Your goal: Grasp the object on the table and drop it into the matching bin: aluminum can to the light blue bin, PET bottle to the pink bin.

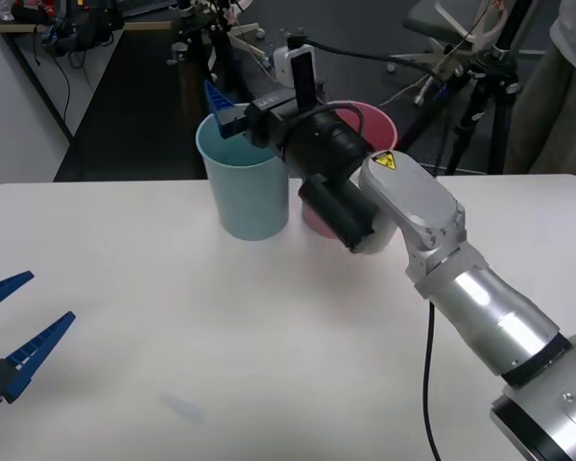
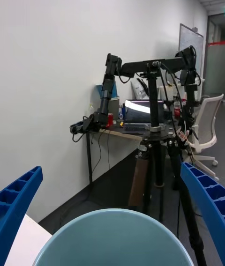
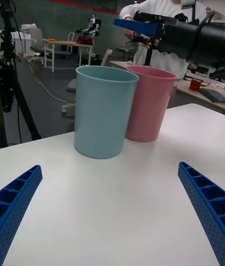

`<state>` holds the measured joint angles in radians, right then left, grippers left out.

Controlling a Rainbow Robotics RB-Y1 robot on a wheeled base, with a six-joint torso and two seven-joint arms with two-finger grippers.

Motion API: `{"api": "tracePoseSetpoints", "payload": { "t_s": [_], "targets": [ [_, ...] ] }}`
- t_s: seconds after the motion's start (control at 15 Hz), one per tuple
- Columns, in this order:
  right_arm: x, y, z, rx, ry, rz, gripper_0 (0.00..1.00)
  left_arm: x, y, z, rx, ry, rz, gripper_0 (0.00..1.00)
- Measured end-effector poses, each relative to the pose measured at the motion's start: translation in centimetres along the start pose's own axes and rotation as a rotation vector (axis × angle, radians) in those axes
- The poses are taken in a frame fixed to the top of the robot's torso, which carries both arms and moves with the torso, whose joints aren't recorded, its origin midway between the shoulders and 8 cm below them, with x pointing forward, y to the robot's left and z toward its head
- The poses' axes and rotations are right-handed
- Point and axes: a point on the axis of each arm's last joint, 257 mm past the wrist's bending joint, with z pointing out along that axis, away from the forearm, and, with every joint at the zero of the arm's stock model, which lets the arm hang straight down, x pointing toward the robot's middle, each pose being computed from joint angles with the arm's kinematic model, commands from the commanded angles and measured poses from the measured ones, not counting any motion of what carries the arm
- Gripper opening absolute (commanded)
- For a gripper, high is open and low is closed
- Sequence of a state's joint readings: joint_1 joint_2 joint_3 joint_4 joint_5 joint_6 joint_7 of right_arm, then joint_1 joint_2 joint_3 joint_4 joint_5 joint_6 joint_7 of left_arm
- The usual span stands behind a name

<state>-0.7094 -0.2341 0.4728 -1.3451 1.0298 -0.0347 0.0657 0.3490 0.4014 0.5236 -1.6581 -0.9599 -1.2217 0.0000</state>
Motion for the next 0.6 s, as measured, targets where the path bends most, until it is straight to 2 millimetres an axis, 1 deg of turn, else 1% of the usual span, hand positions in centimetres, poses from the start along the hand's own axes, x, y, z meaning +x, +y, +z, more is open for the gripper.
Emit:
{"api": "tracePoseSetpoints", "payload": {
  "t_s": [0.07,0.27,0.4,0.6],
  "targets": [
    [-0.3,0.2,-1.5,-0.014,-0.015,-0.004,1.00,0.0,0.0,0.0,0.000,0.000,0.000,1.00],
    [-0.5,0.9,-6.2,-0.079,-0.033,-0.013,1.00,0.0,0.0,0.0,0.000,0.000,0.000,1.00],
    [-0.2,0.6,-9.6,-0.111,-0.032,-0.014,1.00,0.0,0.0,0.0,0.000,0.000,0.000,1.00],
    [1.2,-0.4,-14.8,-0.143,-0.012,-0.037,1.00,0.0,0.0,0.0,0.000,0.000,0.000,1.00]
  ]
}}
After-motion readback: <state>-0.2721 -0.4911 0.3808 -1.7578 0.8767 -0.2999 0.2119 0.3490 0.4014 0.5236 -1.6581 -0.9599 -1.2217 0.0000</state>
